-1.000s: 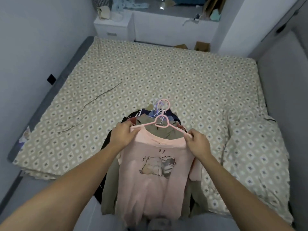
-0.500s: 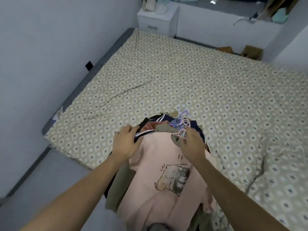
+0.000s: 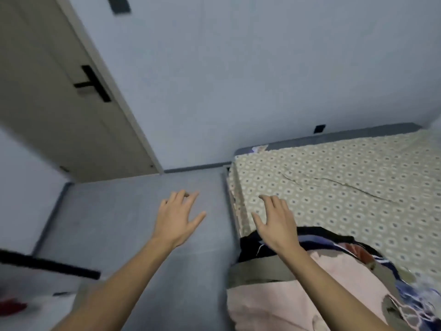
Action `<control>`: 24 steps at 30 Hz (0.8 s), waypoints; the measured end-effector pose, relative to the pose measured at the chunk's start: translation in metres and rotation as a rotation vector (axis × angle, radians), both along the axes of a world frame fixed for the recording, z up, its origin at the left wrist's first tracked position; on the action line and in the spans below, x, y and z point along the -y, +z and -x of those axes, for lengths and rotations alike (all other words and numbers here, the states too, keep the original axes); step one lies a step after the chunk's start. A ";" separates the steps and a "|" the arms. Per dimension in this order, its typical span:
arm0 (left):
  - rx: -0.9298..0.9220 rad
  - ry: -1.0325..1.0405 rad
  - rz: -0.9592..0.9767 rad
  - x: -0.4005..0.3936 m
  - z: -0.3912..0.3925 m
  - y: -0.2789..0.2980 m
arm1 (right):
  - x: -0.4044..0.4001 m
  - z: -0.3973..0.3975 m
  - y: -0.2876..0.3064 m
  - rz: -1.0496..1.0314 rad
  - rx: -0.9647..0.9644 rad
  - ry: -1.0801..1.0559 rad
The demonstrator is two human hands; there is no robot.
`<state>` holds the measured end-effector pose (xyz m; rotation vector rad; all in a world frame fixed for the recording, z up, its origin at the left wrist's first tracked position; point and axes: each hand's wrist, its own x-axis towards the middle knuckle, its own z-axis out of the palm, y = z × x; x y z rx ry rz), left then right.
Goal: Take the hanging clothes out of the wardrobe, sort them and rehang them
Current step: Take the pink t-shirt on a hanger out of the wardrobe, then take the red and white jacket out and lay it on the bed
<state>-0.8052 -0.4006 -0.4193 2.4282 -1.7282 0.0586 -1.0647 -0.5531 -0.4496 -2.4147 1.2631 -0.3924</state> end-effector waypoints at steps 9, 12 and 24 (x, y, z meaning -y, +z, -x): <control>0.028 0.695 0.074 -0.391 -0.118 0.034 | -0.284 -0.282 0.057 0.083 0.125 0.697; 0.034 0.895 0.083 -0.496 -0.130 0.042 | -0.386 -0.332 0.065 0.054 0.149 0.880; -0.014 1.298 0.137 -0.704 -0.219 0.037 | -0.595 -0.506 0.075 0.058 0.159 1.273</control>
